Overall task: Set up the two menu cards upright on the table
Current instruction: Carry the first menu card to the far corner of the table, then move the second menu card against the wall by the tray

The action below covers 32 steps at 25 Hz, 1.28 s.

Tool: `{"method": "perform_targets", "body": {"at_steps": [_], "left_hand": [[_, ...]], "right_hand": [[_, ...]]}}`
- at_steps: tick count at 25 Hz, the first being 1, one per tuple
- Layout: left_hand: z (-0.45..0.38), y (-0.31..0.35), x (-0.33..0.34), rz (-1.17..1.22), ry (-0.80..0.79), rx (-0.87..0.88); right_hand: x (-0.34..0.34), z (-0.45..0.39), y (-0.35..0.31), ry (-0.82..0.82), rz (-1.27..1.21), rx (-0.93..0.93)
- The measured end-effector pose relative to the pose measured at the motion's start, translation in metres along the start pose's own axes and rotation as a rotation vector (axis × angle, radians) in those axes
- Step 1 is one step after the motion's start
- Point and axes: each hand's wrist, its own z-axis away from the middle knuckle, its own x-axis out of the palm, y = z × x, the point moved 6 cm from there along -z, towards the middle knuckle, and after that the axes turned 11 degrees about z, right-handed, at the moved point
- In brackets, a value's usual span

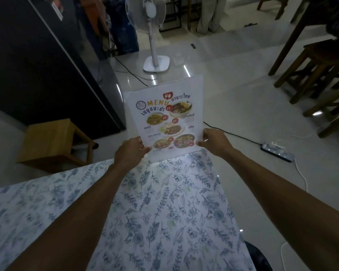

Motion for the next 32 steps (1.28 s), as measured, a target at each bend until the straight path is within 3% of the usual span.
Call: {"method": "perform_targets", "body": {"at_steps": [7, 15, 21, 27, 32], "left_hand": [[0.022, 0.000, -0.006, -0.057, 0.058, -0.036], [0.091, -0.012, -0.037, -0.011, 0.130, -0.035], [0.227, -0.069, -0.060, 0.068, 0.109, -0.078], [0.380, -0.155, -0.085, 0.059, 0.104, -0.088], [0.460, -0.233, -0.125, 0.082, 0.137, -0.156]], "right_hand": [[-0.005, 0.027, 0.015, 0.044, 0.016, 0.113], [-0.009, 0.106, -0.017, 0.076, 0.035, 0.068], [0.023, 0.230, -0.108, 0.062, 0.025, -0.059], [0.094, 0.367, -0.213, -0.002, 0.019, -0.125], [0.152, 0.444, -0.302, -0.059, 0.032, -0.241]]}}
